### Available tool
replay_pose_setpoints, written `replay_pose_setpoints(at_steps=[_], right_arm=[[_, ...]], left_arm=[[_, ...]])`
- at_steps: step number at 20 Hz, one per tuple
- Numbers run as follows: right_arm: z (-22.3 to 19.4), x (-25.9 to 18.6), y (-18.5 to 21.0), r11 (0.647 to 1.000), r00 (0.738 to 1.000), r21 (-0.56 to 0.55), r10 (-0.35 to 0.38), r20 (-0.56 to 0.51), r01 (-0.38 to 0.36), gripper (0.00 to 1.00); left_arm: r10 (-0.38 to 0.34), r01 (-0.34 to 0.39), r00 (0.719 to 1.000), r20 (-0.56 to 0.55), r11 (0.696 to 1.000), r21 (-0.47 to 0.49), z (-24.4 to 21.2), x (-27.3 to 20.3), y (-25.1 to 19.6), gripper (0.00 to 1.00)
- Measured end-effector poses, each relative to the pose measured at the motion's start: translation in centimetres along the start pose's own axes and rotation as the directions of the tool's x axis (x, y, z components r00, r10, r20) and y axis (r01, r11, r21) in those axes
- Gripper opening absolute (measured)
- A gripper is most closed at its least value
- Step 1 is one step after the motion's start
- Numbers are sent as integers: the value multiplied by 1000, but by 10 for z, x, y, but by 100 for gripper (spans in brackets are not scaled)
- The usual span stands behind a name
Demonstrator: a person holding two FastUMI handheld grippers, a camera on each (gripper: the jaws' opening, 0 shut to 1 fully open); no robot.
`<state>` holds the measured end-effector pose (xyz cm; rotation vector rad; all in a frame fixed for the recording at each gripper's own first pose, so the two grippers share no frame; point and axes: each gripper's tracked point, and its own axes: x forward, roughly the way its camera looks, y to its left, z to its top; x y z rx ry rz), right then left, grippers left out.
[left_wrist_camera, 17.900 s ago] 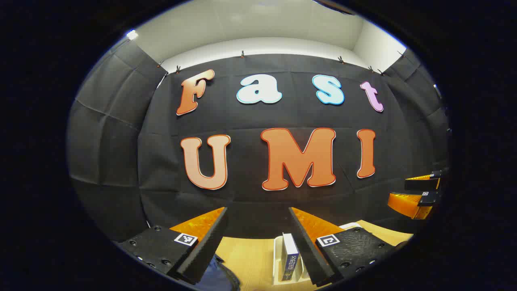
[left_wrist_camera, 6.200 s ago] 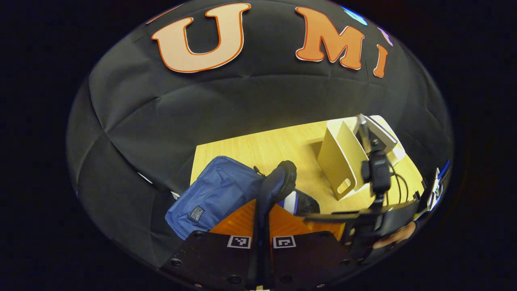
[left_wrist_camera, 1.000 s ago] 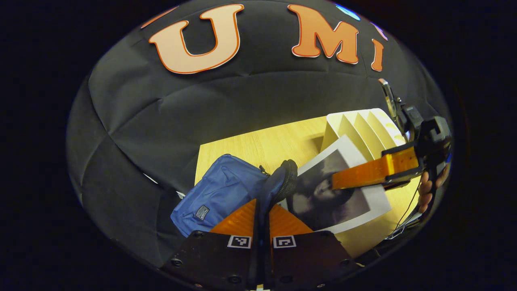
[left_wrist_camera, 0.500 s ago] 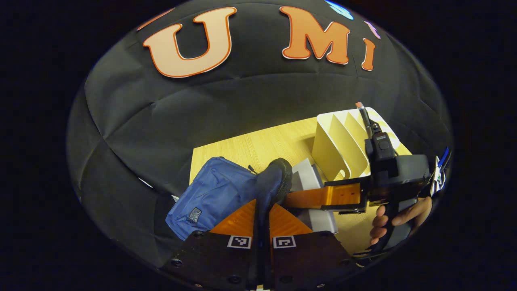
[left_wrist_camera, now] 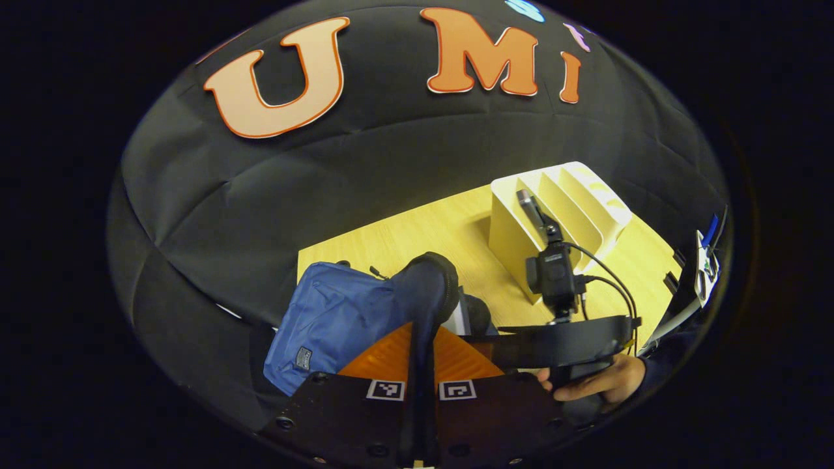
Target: Open the schoolbag, grab two books from the bookshelf and put them into the schoolbag.
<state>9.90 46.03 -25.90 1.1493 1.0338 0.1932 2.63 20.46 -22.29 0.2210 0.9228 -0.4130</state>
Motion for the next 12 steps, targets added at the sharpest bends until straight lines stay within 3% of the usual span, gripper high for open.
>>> replay_pose_setpoints(at_steps=[4,5,6,10,12], right_arm=[[-1,20,4,1000,1000,12,28,-1,-28,36],[0,24,4,999,999,16,33,0,-33,25],[-2,27,4,999,999,26,33,-14,-32,36],[-14,25,-17,993,989,57,-92,-112,99,37],[-12,24,-26,991,985,9,-129,-114,131,77]], left_arm=[[8,-8,1000,16,1000,21,6,-2,7,4],[9,-10,1000,16,1000,20,5,-1,9,5],[8,-8,1000,15,1000,18,5,-1,10,5],[27,-27,1000,13,999,-23,0,1,24,5],[38,-38,999,14,999,-34,1,1,28,0]])
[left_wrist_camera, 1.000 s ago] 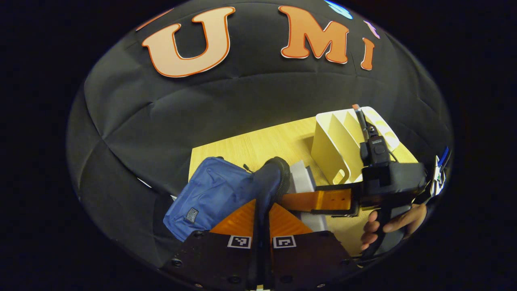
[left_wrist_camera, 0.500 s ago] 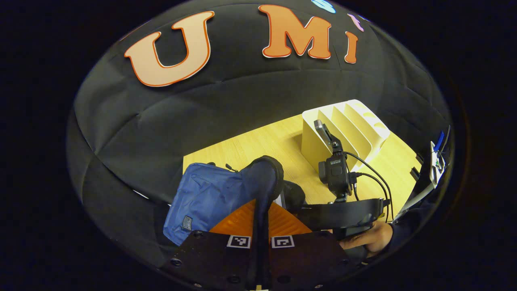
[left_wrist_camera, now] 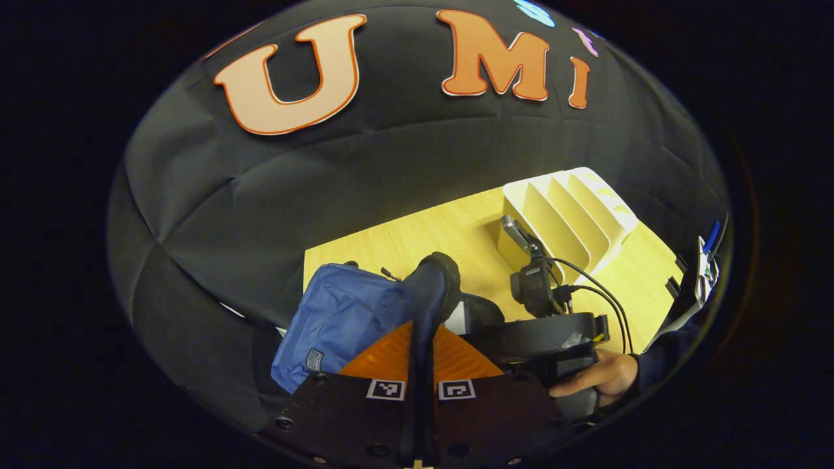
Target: Open the schoolbag, grab two books from the bookshelf and put them into the schoolbag.
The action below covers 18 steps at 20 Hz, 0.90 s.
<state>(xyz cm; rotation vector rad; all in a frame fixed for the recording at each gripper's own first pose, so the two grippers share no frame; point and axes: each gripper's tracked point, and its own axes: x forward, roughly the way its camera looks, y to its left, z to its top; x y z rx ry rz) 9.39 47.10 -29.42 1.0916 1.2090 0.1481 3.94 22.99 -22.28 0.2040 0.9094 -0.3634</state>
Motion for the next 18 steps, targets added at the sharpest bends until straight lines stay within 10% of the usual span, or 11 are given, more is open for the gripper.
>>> replay_pose_setpoints(at_steps=[1,4,9,18], right_arm=[[-2,-2,2,1000,1000,-17,-3,-9,3,97],[-21,-13,-16,992,989,-83,-100,-106,91,97],[-11,-40,-10,996,991,-80,-58,-121,48,97],[115,-162,-5,963,982,-255,-36,186,83,96]], left_arm=[[2,-2,1000,-3,1000,-5,0,1,1,4],[6,-6,1000,-10,1000,-15,0,4,2,5],[22,-23,1000,-14,999,-28,1,6,1,5],[59,-60,998,-29,997,-49,0,10,-7,5]])
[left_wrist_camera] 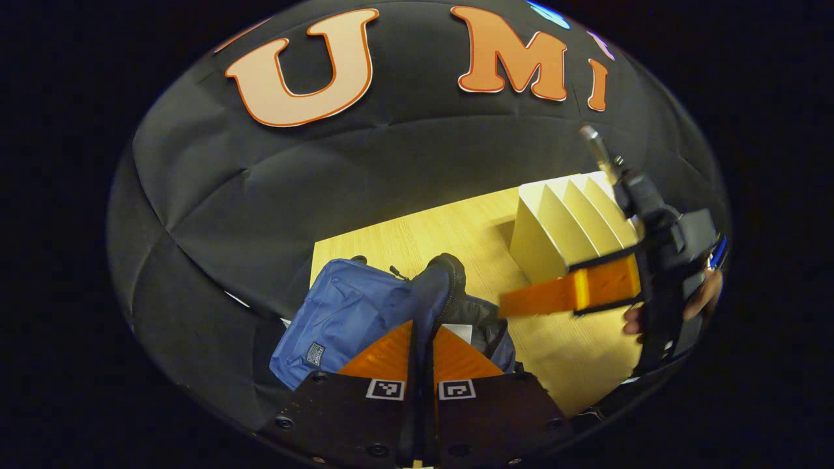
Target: Open the schoolbag, grab two books from the bookshelf and put them into the schoolbag.
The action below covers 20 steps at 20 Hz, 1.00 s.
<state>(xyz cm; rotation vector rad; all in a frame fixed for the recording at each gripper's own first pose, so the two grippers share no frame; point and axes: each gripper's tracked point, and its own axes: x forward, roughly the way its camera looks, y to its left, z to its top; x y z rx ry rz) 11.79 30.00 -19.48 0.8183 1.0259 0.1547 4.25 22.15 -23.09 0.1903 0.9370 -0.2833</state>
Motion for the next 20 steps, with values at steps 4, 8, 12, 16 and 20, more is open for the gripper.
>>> replay_pose_setpoints(at_steps=[4,8,12,16,20], right_arm=[[64,-56,-30,993,984,-90,-55,169,71,97],[103,-112,-78,979,953,-121,-127,275,165,97],[127,-143,-114,973,929,-90,-175,325,214,97],[139,-158,-134,964,912,-97,-198,360,247,97],[141,-166,-146,952,900,-131,-209,382,277,97]], left_arm=[[14,-14,1000,-10,1000,-17,-1,2,-9,5],[28,-29,999,-21,999,-24,-5,6,-19,5],[29,-30,999,-46,999,-23,-10,8,-34,5],[26,-26,998,-60,1000,-3,-17,9,-51,5],[47,-48,997,-68,999,-11,-22,8,-58,8]])
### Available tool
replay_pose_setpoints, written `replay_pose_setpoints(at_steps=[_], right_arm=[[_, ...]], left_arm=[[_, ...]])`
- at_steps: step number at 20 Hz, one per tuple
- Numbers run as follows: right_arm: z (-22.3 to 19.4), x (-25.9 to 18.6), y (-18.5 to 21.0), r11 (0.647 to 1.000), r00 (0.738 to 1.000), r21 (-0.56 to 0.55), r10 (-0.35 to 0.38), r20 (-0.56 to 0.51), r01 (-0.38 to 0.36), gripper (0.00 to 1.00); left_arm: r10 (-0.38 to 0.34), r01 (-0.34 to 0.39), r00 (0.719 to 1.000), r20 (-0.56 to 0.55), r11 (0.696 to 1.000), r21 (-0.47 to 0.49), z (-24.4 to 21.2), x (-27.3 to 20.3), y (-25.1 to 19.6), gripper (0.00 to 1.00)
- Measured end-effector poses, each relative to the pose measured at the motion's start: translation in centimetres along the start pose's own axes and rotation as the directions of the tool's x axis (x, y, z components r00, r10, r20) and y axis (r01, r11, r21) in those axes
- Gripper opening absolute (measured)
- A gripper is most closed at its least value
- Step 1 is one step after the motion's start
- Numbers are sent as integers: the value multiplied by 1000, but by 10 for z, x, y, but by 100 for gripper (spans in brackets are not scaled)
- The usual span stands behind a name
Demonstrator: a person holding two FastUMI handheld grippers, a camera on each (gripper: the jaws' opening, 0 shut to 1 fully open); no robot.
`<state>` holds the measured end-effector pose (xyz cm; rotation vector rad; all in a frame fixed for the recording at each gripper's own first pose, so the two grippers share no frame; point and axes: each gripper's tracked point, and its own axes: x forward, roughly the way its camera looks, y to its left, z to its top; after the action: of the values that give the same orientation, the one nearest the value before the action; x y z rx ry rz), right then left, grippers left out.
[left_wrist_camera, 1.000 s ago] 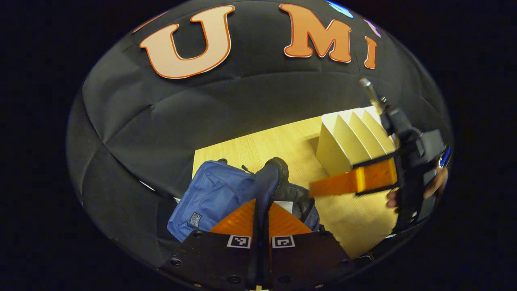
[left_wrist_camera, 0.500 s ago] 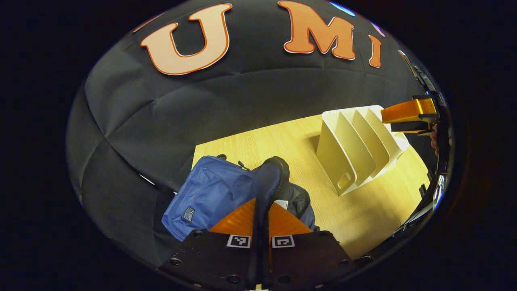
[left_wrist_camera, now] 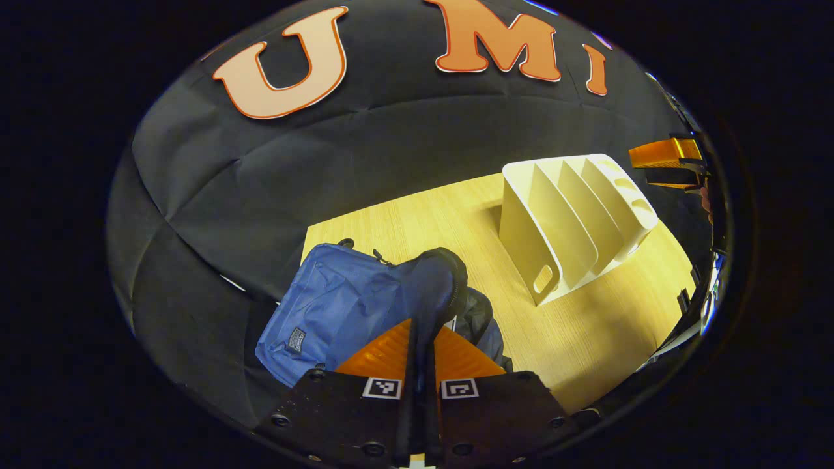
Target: Open the schoolbag, grab two books from the bookshelf and put them into the schoolbag.
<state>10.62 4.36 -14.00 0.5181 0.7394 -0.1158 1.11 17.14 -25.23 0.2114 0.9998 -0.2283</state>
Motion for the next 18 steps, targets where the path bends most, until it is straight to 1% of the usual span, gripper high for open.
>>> replay_pose_setpoints(at_steps=[3,4,8,9,10,11,13,14,15,16,18], right_arm=[[-2,-5,-11,999,999,-41,-31,26,32,97],[-3,-7,-14,997,998,-58,-43,41,46,97],[-4,-19,-15,994,997,-96,-44,67,50,97],[-3,-22,-15,994,996,-98,-42,73,50,97],[-2,-26,-15,993,996,-105,-42,81,50,97],[-1,-28,-16,992,994,-112,-45,95,56,97],[1,-34,-15,990,992,-131,-43,122,59,97],[2,-37,-15,988,990,-141,-43,134,62,97],[3,-41,-15,987,988,-150,-43,148,66,97],[5,-44,-15,985,985,-157,-43,165,70,97],[13,-54,-16,982,976,-170,-48,211,85,97]], left_arm=[[3,-3,1000,14,1000,-9,-1,-4,-7,11],[1,-1,1000,25,1000,-5,1,-5,-11,14],[-16,17,999,45,1000,-6,3,-6,-30,27],[-30,30,998,58,999,-11,6,-7,-37,28],[-40,41,997,69,999,-8,9,-9,-43,30],[-42,43,995,89,999,-3,14,-10,-47,31],[-36,33,990,139,999,21,30,-16,-55,37],[-35,29,985,167,999,39,39,-18,-60,48],[-44,34,980,194,998,58,48,-22,-69,48],[-51,36,974,221,997,71,54,-27,-76,61],[-74,51,962,264,994,93,67,-33,-94,64]])
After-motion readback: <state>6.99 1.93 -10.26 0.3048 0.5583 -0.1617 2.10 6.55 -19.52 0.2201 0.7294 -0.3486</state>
